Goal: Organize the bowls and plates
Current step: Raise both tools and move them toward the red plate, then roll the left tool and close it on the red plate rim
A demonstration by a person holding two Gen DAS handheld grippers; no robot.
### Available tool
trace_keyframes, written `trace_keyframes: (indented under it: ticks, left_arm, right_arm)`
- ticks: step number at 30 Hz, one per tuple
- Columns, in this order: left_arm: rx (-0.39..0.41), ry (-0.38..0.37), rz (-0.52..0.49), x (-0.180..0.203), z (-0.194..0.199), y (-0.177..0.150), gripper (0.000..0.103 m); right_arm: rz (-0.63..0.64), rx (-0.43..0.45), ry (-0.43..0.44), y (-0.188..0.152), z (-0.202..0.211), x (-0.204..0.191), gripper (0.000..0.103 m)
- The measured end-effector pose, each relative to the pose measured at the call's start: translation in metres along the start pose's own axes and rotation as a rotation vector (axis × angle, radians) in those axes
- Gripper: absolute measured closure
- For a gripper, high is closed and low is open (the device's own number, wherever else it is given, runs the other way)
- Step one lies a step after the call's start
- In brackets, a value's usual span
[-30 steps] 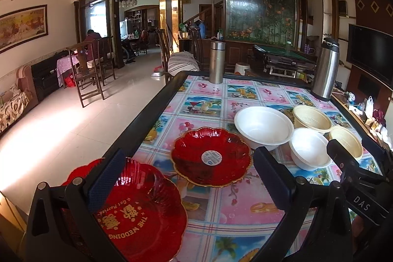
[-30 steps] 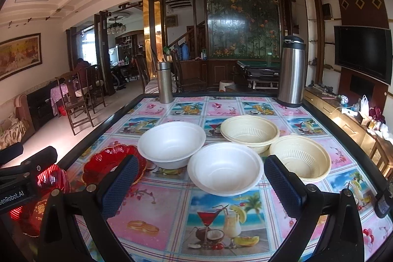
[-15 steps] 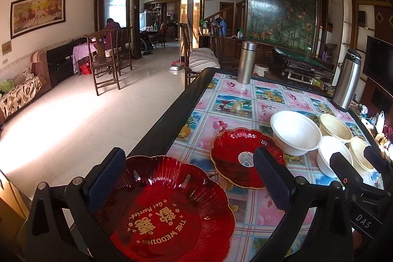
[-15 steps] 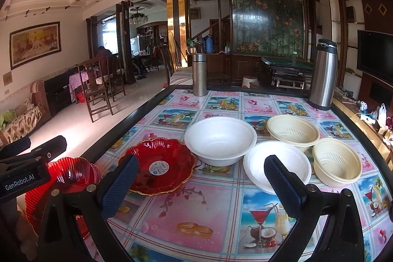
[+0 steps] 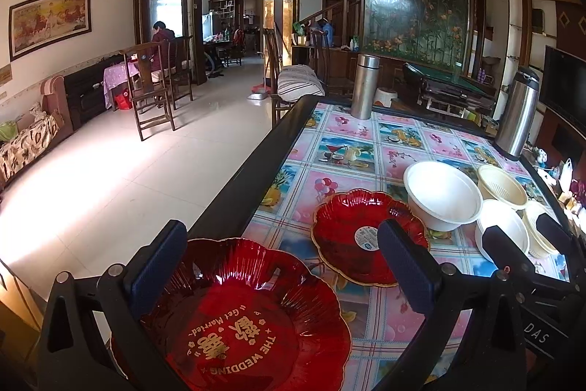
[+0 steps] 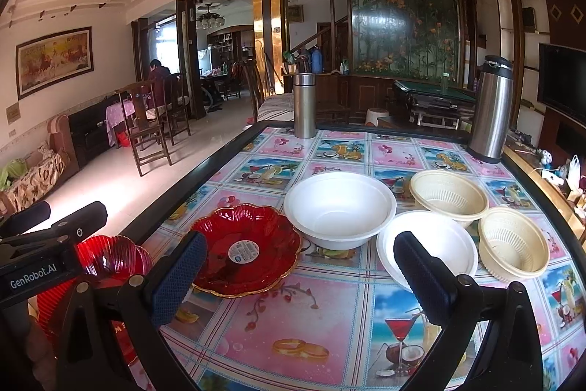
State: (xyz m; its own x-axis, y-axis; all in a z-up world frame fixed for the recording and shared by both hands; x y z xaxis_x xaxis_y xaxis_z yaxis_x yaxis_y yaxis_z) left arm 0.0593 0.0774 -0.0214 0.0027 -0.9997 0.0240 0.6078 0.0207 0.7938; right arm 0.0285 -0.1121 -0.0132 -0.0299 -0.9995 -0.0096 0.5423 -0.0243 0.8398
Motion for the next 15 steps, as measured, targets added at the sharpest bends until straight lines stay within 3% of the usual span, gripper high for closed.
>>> trace_keyframes:
  ticks: [3, 6, 8, 15]
  left_arm:
    - [-0.067, -0.08, -0.033, 0.001, -0.009, 0.007, 0.0]
    - [-0.219, -0.228, -0.067, 0.0, -0.03, 0.018, 0.0]
    - [-0.316, -0.288, -0.076, -0.003, -0.049, 0.03, 0.0]
    - [-0.601, -0.27, -0.134, -0.002, -0.133, 0.054, 0.0]
  right_arm:
    - [0.005, -0.016, 0.012, 0.002, -0.006, 0.0, 0.0]
    - [-0.001, -0.053, 0.034, 0.004, -0.016, 0.001, 0.0]
    - [-0.02, -0.091, 0.054, 0.003, -0.025, 0.006, 0.0]
    - [-0.171, -0.308, 0.213, 0.001, -0.067, 0.008, 0.0]
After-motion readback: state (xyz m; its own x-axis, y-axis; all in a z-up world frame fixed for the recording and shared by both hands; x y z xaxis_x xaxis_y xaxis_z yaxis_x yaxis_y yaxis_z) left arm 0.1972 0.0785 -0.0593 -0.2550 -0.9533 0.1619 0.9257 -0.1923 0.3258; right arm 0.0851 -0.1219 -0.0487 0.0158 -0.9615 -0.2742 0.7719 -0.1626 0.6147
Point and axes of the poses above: each gripper's, at about its wrist camera, not at the fingertips, and z roughly against the way its jaws point, x to its right, y to its top, the point moved 4 cm from there along -z, roughly the way its jaws point, and after that the axes turned 5 degrees about -x, right-handed, at the moved point
